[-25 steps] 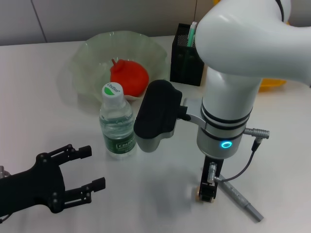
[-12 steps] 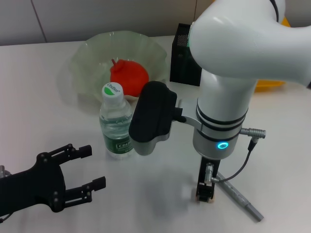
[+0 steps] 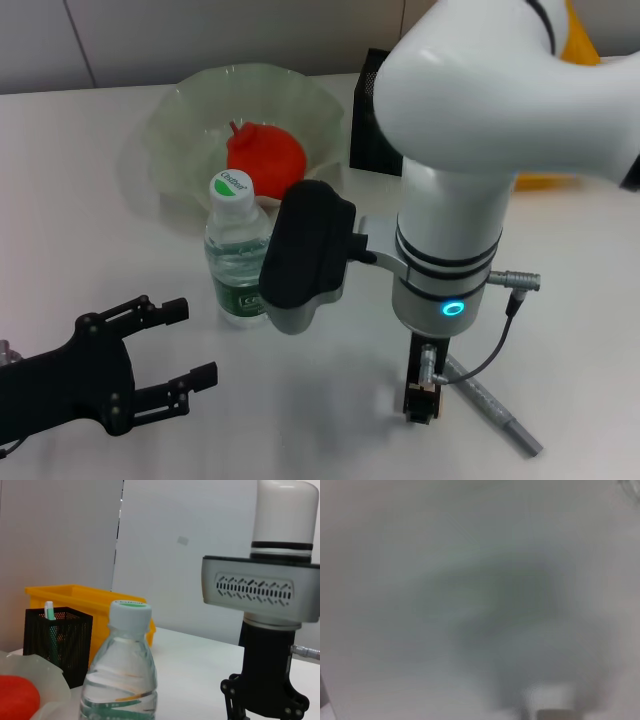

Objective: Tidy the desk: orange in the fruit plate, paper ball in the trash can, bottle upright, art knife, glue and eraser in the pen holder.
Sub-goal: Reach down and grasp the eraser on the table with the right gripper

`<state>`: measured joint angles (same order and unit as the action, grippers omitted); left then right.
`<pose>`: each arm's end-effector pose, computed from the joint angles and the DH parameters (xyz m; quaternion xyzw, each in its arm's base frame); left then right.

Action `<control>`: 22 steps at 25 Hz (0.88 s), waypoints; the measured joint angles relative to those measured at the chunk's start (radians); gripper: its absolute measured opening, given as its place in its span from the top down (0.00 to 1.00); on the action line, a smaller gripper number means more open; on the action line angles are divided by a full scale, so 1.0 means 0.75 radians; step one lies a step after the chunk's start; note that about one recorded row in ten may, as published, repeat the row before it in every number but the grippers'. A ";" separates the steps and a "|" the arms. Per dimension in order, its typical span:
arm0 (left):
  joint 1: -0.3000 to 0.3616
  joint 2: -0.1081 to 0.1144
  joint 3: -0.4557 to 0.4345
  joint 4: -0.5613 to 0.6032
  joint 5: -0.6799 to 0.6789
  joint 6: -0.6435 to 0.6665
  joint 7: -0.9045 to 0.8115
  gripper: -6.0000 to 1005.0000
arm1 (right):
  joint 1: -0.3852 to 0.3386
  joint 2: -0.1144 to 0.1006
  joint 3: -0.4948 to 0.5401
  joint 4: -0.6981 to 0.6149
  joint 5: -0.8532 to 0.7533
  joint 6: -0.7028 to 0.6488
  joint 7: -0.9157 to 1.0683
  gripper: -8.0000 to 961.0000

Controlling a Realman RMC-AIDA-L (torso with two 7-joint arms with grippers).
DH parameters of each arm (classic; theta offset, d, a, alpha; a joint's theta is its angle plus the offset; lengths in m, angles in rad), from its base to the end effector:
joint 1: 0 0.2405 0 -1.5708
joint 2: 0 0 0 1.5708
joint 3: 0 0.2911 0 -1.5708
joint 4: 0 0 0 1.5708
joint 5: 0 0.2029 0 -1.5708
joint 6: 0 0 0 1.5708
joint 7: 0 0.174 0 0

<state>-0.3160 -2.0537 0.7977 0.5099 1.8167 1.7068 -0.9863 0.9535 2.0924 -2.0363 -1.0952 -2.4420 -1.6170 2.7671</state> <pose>-0.3093 0.2623 -0.0514 -0.9328 -0.1413 -0.3067 0.1263 0.1659 0.3204 -0.1383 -0.9030 0.1475 -0.4026 0.0291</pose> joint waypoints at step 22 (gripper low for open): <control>0.003 0.001 -0.002 0.005 -0.007 0.000 0.000 0.20 | 0.009 0.000 -0.058 0.020 0.015 0.047 0.020 0.66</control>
<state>-0.3139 -2.0534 0.7964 0.5138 1.8117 1.7065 -0.9863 0.9603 2.0923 -2.0801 -1.0800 -2.4306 -1.5817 2.7824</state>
